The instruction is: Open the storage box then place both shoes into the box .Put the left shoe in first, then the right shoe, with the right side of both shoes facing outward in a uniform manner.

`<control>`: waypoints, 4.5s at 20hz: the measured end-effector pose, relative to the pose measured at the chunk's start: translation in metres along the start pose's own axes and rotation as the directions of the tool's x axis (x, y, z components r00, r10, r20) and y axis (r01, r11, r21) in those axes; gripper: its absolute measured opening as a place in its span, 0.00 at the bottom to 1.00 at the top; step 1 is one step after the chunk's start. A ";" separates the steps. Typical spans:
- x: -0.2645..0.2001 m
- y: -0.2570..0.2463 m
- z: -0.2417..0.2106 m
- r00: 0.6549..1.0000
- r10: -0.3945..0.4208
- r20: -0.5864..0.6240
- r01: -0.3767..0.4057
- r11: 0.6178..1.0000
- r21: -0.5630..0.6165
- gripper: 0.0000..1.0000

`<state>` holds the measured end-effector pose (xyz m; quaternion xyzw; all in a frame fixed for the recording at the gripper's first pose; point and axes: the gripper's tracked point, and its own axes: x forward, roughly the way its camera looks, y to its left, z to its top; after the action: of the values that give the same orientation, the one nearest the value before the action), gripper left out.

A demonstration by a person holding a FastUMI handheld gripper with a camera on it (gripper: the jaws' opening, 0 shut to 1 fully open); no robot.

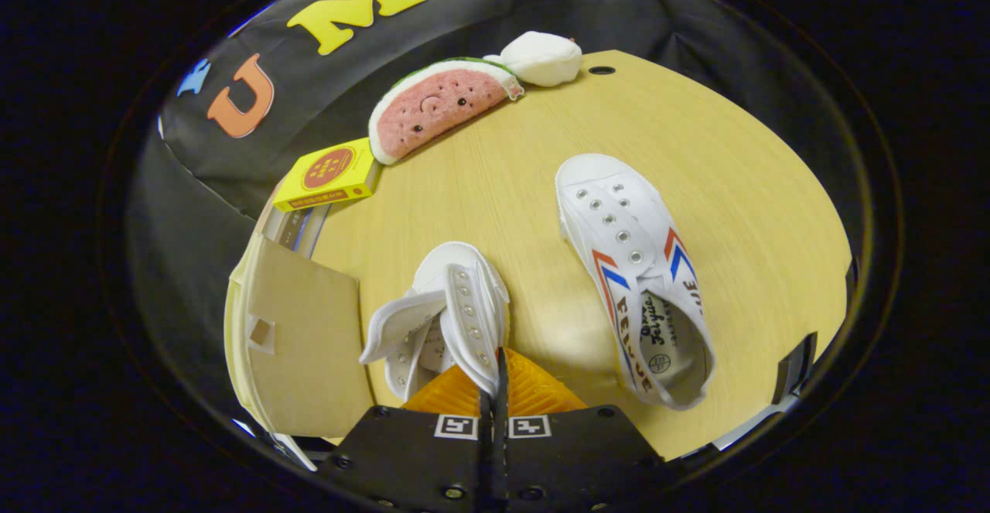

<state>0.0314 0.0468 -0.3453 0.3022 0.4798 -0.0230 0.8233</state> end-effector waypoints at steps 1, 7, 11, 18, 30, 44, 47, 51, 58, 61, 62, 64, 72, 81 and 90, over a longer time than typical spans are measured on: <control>-0.007 0.006 0.001 1.000 0.002 0.006 -0.002 1.000 0.012 0.00; -0.069 0.060 0.020 0.995 0.021 0.096 -0.030 0.995 0.099 0.00; -0.103 0.109 0.034 0.988 0.034 0.151 -0.046 0.996 0.081 0.00; -0.111 0.222 0.019 0.984 0.120 0.129 -0.129 0.990 0.062 0.00; -0.026 0.302 -0.065 0.993 0.114 0.008 -0.114 0.993 0.036 0.00; 0.023 0.314 -0.078 0.993 0.055 0.104 -0.041 0.990 -0.137 0.00; 0.034 0.310 -0.088 0.995 0.044 0.090 -0.025 0.979 -0.203 0.00; 0.042 0.309 -0.098 0.996 0.045 0.071 -0.031 0.981 -0.192 0.00; 0.033 0.337 -0.099 0.989 0.144 0.044 -0.129 0.962 -0.241 0.77; 0.018 0.341 -0.090 0.983 0.167 0.079 -0.136 0.944 -0.299 0.86; 0.013 0.341 -0.087 0.981 0.174 0.091 -0.136 0.936 -0.323 0.86; -0.002 0.337 -0.078 0.974 0.185 0.128 -0.127 0.921 -0.370 0.94; -0.083 0.285 -0.040 0.933 0.241 0.268 -0.086 0.871 -0.484 0.96; -0.170 0.148 0.042 0.868 0.248 0.430 0.008 0.859 -0.512 0.96; -0.155 -0.029 0.083 0.912 0.093 0.400 0.132 0.856 -0.501 0.96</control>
<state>0.0025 -0.0589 -0.2049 0.0533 0.2877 0.0354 0.9556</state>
